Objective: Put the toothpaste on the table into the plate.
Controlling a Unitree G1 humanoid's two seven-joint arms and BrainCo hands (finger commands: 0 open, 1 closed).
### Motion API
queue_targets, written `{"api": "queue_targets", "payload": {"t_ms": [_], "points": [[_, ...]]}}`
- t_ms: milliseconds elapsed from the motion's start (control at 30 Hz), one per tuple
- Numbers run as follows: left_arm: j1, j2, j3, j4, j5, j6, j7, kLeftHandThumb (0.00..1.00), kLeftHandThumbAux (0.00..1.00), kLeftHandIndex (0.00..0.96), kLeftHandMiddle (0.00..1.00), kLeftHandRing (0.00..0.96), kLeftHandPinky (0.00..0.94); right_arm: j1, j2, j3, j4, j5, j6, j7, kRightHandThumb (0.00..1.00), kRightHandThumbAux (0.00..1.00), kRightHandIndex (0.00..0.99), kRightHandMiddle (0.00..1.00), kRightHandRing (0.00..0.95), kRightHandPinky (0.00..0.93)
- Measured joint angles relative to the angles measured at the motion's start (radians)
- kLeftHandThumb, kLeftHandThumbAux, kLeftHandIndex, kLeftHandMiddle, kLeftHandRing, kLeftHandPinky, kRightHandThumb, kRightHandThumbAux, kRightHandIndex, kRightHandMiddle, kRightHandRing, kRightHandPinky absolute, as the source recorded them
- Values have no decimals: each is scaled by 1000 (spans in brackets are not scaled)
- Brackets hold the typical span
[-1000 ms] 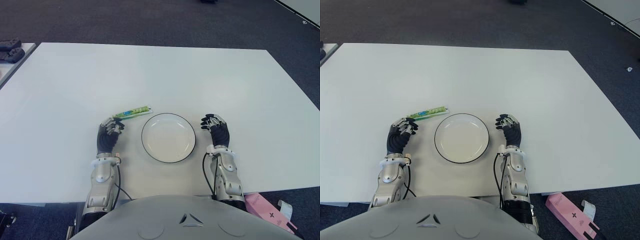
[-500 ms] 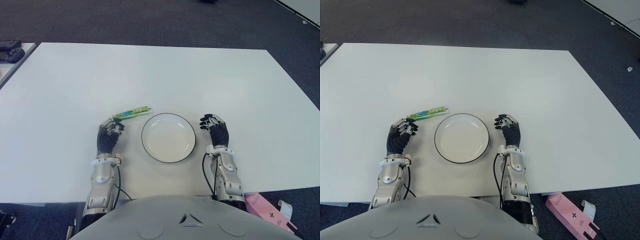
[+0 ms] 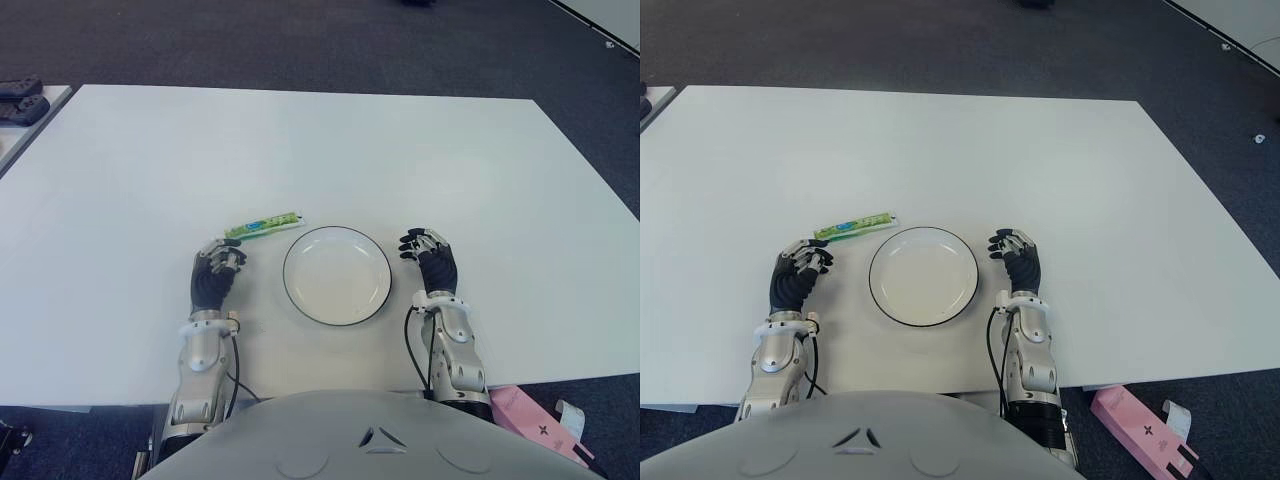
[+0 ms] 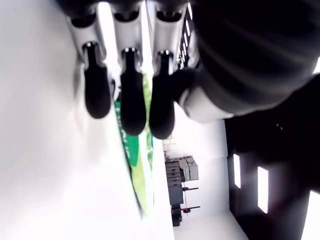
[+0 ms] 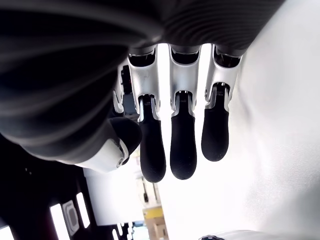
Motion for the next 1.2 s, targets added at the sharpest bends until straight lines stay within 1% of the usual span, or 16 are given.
{"api": "queue_targets", "payload": {"t_ms": [167, 367, 533, 667, 800, 900, 933, 1067, 1100, 1133, 1167, 1200], "points": [[0, 33, 3, -31, 75, -16, 29, 699, 720, 429, 566, 556, 535, 2, 0, 1, -3, -1, 5, -4, 708, 724, 430, 533, 527, 520], [-6, 96, 17, -121, 183, -9, 48, 700, 721, 430, 580, 573, 557, 4, 1, 5, -8, -2, 11, -16, 708, 724, 429, 533, 528, 517], [-6, 134, 14, -182, 346, 23, 107, 703, 721, 431, 610, 603, 569, 5, 1, 8, -9, -3, 11, -19, 708, 725, 429, 531, 525, 516], [-17, 159, 4, -207, 469, 57, 143, 704, 723, 432, 647, 650, 617, 4, 1, 8, -10, -2, 15, -26, 708, 725, 429, 527, 521, 512], [-47, 192, 2, -218, 545, 77, 156, 706, 723, 432, 668, 670, 635, 4, 1, 8, -12, -2, 22, -37, 708, 725, 429, 528, 523, 520], [-75, 223, 0, -217, 593, 92, 158, 705, 721, 431, 630, 635, 589, 4, 1, 9, -13, -2, 23, -38, 708, 725, 429, 527, 523, 524], [-86, 237, -1, -216, 610, 97, 158, 701, 720, 428, 594, 595, 551, 4, 1, 9, -13, -2, 23, -38, 708, 725, 429, 529, 526, 533], [-121, 286, -6, -215, 660, 110, 157, 692, 717, 423, 528, 526, 487, 4, 1, 10, -13, -2, 23, -38, 708, 725, 429, 532, 532, 544], [-128, 294, -7, -215, 667, 114, 156, 688, 715, 420, 495, 492, 460, 3, 1, 11, -13, -2, 23, -38, 708, 725, 429, 534, 535, 544], [-134, 301, -10, -215, 673, 119, 152, 573, 660, 365, 459, 457, 432, 3, 1, 11, -13, -2, 23, -38, 708, 725, 429, 535, 536, 542], [-142, 311, -15, -212, 679, 128, 140, 530, 641, 345, 446, 444, 422, 3, 1, 11, -13, -2, 23, -39, 708, 725, 429, 535, 537, 542], [-153, 322, -21, -207, 687, 137, 126, 492, 571, 293, 411, 412, 399, 3, 1, 11, -13, -2, 23, -41, 708, 725, 429, 535, 537, 540]]}}
